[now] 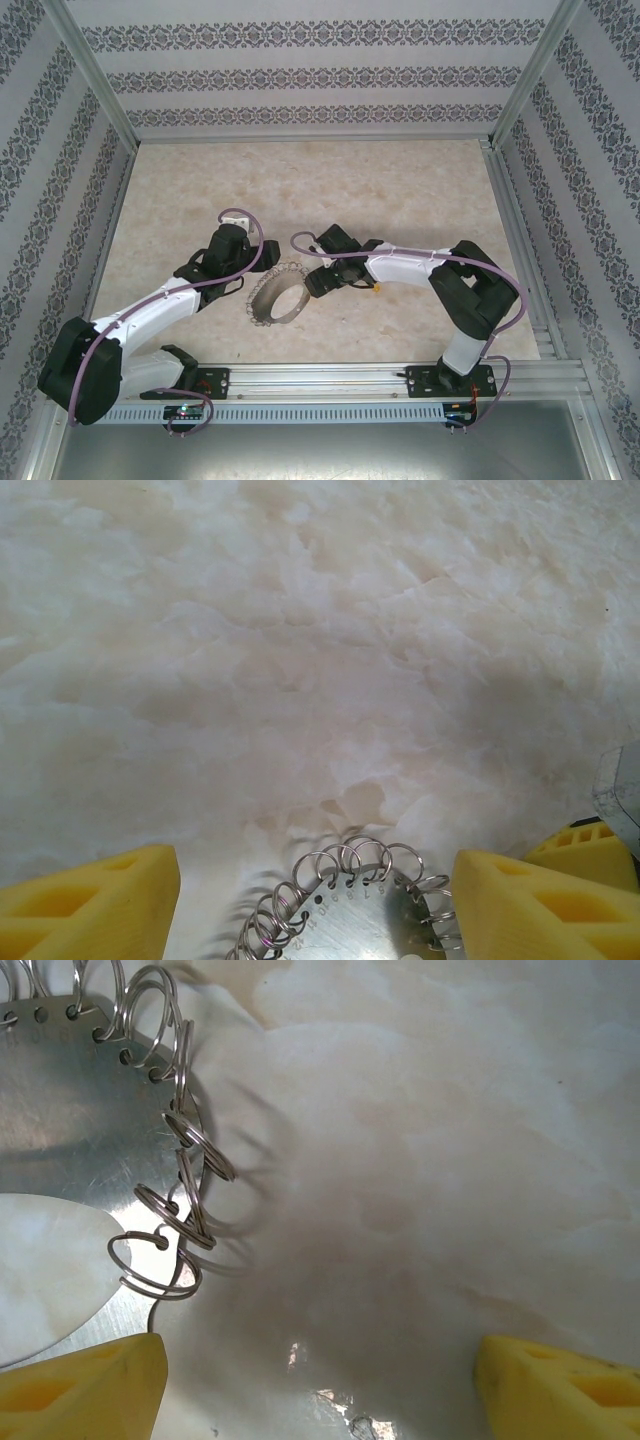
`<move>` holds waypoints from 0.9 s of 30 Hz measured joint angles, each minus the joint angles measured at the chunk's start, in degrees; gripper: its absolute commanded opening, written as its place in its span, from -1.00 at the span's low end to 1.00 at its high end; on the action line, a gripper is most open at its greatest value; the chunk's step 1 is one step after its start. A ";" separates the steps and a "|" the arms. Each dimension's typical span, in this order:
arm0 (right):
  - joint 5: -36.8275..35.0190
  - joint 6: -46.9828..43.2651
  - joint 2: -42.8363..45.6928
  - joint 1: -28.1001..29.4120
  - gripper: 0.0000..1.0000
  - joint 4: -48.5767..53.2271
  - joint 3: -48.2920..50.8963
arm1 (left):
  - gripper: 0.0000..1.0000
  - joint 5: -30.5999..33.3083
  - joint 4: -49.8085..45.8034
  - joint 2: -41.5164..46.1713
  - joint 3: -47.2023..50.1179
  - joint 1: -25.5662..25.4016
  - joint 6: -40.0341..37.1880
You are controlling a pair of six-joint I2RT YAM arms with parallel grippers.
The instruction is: Put the keys on the keyring
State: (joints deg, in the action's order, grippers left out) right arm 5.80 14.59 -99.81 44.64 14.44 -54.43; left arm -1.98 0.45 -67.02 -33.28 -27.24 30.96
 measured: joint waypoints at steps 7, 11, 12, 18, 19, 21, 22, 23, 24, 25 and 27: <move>0.85 0.17 -0.90 -1.01 0.60 0.85 -1.11 | 0.50 -1.44 0.20 0.00 0.87 0.00 0.44; 1.31 0.26 -1.27 -1.36 0.60 1.29 -1.60 | 0.51 -2.14 0.26 0.02 0.92 0.00 0.63; 1.55 0.39 -1.40 -1.46 0.60 1.51 -1.81 | 0.51 -2.32 0.31 0.02 0.94 0.00 0.63; 2.56 0.85 -2.08 -2.14 0.59 2.60 -2.91 | 0.55 -3.82 0.68 0.66 2.03 0.00 0.87; 2.82 1.11 -2.21 -2.32 0.58 2.80 -3.13 | 0.55 -4.15 0.92 0.66 2.21 0.00 0.92; 3.43 1.64 -2.45 -2.73 0.57 3.30 -3.61 | 0.55 -5.35 1.31 0.66 2.45 0.00 0.96; 3.78 1.81 -2.49 -2.91 0.57 3.45 -3.76 | 0.55 -5.97 1.42 0.66 2.51 0.00 0.94; 4.17 1.97 -2.51 -3.19 0.57 3.54 -3.80 | 0.54 -6.86 1.51 0.66 2.58 0.00 0.90; 4.59 2.16 -2.49 -3.39 0.57 3.56 -3.80 | 0.51 -7.93 1.66 0.66 2.67 0.00 0.81; 5.03 2.27 -2.43 -3.67 0.57 3.56 -3.80 | 0.47 -8.94 1.68 0.66 2.69 0.00 0.68; 5.88 2.82 -1.95 -4.24 0.57 3.04 -3.37 | 0.36 -11.76 1.68 0.52 2.69 -0.04 -0.07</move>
State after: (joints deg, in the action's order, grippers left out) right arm 11.68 17.41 -101.75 40.40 17.47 -57.80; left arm -13.74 2.13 -66.50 -30.59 -27.29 30.89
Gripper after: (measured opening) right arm 0.785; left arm 0.724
